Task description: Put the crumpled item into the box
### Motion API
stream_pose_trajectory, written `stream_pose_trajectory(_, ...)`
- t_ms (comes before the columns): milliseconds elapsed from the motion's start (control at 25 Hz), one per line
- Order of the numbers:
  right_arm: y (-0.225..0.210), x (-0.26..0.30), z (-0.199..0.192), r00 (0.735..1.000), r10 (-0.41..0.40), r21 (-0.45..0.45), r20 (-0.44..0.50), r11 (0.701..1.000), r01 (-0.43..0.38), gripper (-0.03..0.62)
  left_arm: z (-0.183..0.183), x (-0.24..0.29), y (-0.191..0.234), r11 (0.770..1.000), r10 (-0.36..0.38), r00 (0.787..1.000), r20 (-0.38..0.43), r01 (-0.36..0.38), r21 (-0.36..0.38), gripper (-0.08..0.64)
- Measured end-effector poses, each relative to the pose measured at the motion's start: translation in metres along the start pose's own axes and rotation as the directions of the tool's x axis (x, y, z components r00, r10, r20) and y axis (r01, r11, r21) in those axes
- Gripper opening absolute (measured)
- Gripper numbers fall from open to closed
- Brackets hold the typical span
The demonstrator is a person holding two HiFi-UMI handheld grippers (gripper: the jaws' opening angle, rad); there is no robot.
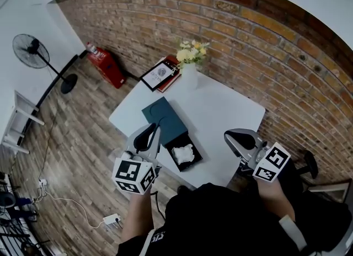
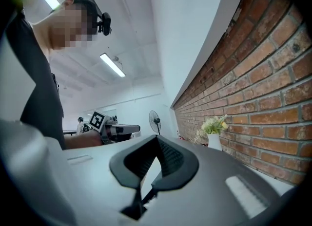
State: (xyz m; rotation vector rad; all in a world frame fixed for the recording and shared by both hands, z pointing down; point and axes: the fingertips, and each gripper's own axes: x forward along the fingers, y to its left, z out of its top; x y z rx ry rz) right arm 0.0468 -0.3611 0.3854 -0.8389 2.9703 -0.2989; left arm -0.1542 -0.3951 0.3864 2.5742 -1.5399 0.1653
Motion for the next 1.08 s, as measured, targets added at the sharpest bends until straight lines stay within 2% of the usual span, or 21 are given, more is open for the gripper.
stream_pose_trajectory(240, 0.006, 0.002, -0.014, 0.999, 0.007, -0.039, -0.036, 0.999, -0.009, -0.002, -0.003, -0.003, 0.000, 1.000, 0.013, 1.000, 0.008, -0.012, -0.027, 0.033)
stream_pose_trajectory(1080, 0.013, 0.000, -0.023, 0.999, -0.003, -0.018, -0.050, 1.000, 0.003, -0.002, -0.006, -0.005, -0.004, 0.998, -0.005, 1.000, -0.002, 0.004, -0.055, 0.021)
